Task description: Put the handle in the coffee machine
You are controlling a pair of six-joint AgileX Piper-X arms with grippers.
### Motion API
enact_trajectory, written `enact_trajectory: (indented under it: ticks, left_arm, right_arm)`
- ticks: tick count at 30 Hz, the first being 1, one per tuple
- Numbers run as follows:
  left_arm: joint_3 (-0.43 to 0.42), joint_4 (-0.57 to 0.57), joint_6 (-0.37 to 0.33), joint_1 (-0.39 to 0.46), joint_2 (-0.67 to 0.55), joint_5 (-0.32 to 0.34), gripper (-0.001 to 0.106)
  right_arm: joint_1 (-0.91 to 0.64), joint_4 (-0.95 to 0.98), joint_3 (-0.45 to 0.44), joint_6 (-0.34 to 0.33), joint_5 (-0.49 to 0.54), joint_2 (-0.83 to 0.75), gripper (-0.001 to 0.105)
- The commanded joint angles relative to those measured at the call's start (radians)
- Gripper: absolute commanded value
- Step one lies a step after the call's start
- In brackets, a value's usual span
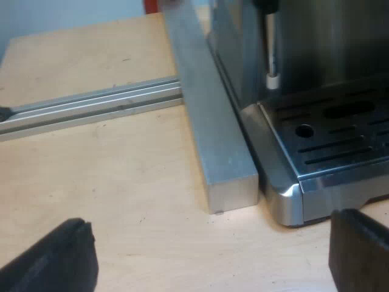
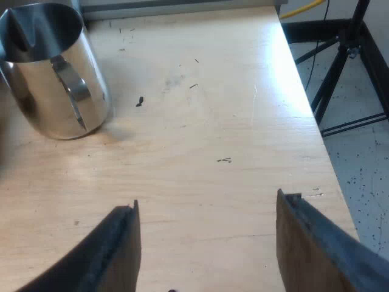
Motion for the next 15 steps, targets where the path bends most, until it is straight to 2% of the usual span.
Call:
enact_trajectory:
  ticks: [1, 15]
  left_arm:
    - [-0.003, -0.016, -0.003, -0.015, -0.137, -0.009, 0.079]
    - [-0.003, -0.016, -0.003, -0.023, -0.137, -0.009, 0.079]
  right_arm:
    - [-0.006, -0.003, -0.01, -0.013, -0.003, -0.047, 0.052]
    - [-0.006, -0.003, -0.01, -0.013, -0.003, -0.047, 0.052]
